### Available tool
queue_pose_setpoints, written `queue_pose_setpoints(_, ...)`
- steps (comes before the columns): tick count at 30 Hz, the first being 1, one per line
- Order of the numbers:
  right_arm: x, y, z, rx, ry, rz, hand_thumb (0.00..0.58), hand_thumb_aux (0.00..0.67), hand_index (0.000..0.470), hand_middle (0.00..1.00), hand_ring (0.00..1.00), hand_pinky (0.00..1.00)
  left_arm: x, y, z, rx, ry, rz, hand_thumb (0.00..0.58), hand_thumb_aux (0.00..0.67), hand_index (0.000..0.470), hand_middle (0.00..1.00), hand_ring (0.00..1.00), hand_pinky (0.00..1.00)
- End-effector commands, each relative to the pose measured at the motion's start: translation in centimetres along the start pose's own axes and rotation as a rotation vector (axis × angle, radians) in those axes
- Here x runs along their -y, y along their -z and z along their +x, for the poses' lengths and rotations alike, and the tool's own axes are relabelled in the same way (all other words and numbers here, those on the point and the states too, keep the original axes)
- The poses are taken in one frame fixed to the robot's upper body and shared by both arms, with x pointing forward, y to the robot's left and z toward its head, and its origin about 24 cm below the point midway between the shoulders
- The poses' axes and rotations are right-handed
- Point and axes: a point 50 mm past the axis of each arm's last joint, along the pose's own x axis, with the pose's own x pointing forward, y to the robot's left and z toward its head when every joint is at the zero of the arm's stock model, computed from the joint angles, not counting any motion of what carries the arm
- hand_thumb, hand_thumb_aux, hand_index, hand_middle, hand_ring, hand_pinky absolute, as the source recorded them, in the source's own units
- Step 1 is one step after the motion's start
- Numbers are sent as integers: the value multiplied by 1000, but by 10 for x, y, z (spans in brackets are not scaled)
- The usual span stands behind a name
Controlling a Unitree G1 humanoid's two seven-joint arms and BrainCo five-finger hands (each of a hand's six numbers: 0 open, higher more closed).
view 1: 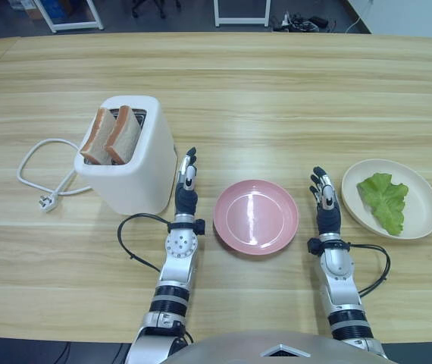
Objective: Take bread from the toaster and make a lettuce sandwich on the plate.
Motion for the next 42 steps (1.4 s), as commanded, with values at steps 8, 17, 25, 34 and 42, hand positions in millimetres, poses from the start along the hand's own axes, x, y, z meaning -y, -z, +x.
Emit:
queue_pose_setpoints(8, -2, -5, -1, 26, -14, -10, 0, 0, 0, 0, 0, 0, -1, 6, -4, -16, 11, 11, 0, 0, 0, 0, 0, 0)
queue_pose_setpoints(17, -2, 1, -3, 0, -12, 1, 0, 0, 0, 0, 0, 0, -18, -148, -26, 608, 152, -73, 0, 0, 0, 0, 0, 0)
queue_pose_setpoints(25, -15, 9, -3, -27, -26, -5, 0, 0, 0, 0, 0, 0, -117, -233, -47, 815, -63, 438, 0, 0, 0, 0, 0, 0)
queue_pose_setpoints(34, -12, 12, -5, -41, -10, -7, 0, 0, 0, 0, 0, 0, -187, -146, 10, 192, -334, 1046, 0, 0, 0, 0, 0, 0)
queue_pose_setpoints(42, -6, 15, -8, -61, 5, -11, 0, 0, 0, 0, 0, 0, -200, -94, -1, -88, -261, 1279, 0, 0, 0, 0, 0, 0)
